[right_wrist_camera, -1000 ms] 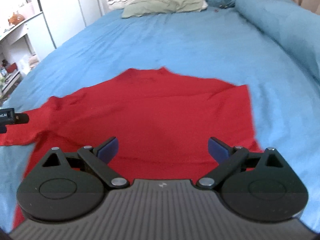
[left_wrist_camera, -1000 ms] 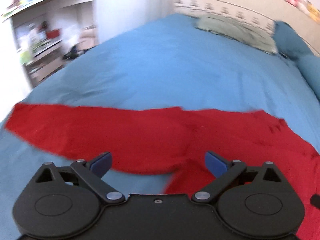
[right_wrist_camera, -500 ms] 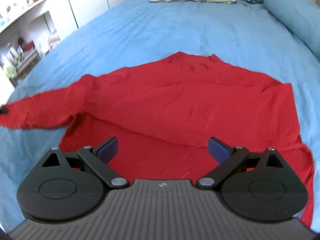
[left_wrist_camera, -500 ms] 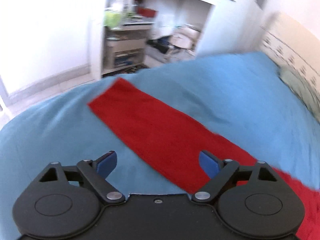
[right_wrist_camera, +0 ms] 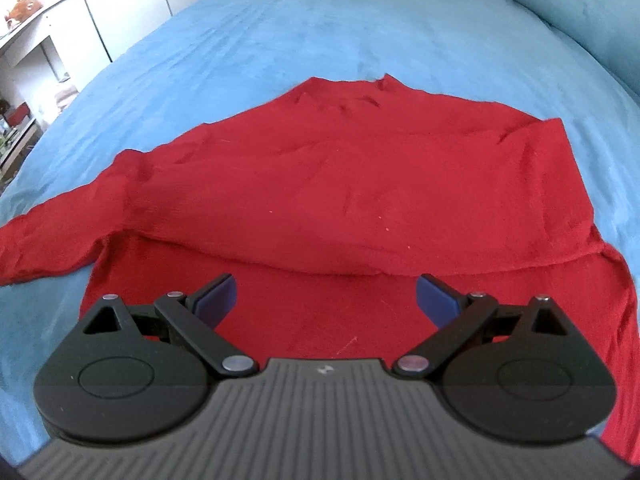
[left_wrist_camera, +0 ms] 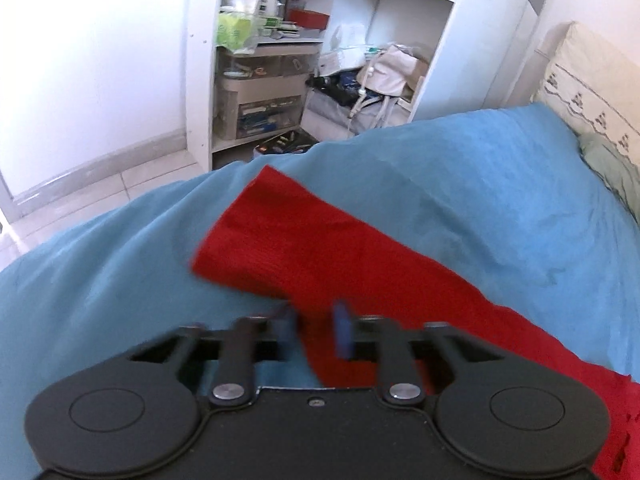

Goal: Fold small clothes
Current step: 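Move the left gripper to the other sleeve cuff and close on it, then fold the held sleeve with the left gripper across the body, then release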

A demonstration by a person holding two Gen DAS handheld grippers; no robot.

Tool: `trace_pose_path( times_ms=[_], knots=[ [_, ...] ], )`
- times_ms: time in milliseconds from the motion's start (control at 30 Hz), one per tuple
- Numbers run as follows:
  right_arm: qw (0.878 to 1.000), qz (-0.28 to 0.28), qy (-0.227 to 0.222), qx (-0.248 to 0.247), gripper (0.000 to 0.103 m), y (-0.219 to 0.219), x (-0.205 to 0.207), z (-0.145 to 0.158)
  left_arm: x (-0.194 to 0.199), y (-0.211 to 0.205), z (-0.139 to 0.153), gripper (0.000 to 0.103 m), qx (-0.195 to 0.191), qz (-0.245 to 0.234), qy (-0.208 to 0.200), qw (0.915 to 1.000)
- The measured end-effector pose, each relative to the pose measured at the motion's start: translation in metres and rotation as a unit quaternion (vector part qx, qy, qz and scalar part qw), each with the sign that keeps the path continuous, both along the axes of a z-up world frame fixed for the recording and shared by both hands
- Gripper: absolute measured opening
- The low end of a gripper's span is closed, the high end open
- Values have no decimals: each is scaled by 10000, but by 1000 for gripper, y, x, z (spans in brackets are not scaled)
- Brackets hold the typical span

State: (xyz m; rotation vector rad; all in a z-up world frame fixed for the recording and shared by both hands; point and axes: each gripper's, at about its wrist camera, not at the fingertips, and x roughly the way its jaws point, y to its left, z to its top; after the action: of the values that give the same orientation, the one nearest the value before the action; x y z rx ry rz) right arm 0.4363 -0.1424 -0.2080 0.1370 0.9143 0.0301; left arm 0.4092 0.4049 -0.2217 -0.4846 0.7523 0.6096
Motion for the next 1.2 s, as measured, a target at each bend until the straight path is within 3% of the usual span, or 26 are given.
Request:
trace_pose_path(
  times_ms=[167, 300, 433, 567, 667, 800, 867, 1000, 1033, 1100, 1133, 1167, 1200],
  knots=[
    [9999, -125, -11, -2, 103, -5, -1, -3, 12, -18, 20, 5, 531, -389, -9, 9978],
    [9997, -223, -86, 83, 103, -14, -3, 0, 17, -70, 61, 5, 1055, -1229, -412, 9859],
    [9994, -210, -222, 161, 103, -27, 0, 3, 28, -143, 90, 5, 1209, -2331, -803, 9616],
    [9988, -334, -331, 156, 103, -47, 1, 9, 38, -234, 101, 5, 1294, -3394, -1086, 9254],
    [9978, -480, -355, 289, 103, -64, -3, 9, 44, -298, 90, 5, 1157, -3980, -1090, 9035],
    [9967, -680, -373, 244, 103, -85, -12, 10, 48, -371, 53, 6, 825, -4614, -689, 8806],
    [9963, -768, -334, 187, 103, -95, -17, 9, 54, -399, 29, 6, 683, -4755, -284, 8766],
    [9959, -869, -193, 161, 103, -110, -24, 3, 57, -425, -8, 7, 712, -4730, 214, 8779],
    [9960, -861, -165, 148, 103, -112, -25, 3, 57, -426, -10, 11, 730, -4735, 257, 8774],
    [9966, -802, -148, 136, 103, -117, -27, 2, 55, -423, -7, 38, 702, -4829, 262, 8725],
    [9969, -760, -153, 137, 103, -117, -28, 2, 53, -421, -4, 66, 648, -4898, 264, 8690],
    [9972, -723, -148, 153, 103, -119, -29, 2, 50, -417, 1, 78, 624, -4938, 215, 8671],
    [9974, -689, -131, 185, 103, -119, -29, 2, 46, -411, 5, 78, 633, -4939, 163, 8671]
  ],
)
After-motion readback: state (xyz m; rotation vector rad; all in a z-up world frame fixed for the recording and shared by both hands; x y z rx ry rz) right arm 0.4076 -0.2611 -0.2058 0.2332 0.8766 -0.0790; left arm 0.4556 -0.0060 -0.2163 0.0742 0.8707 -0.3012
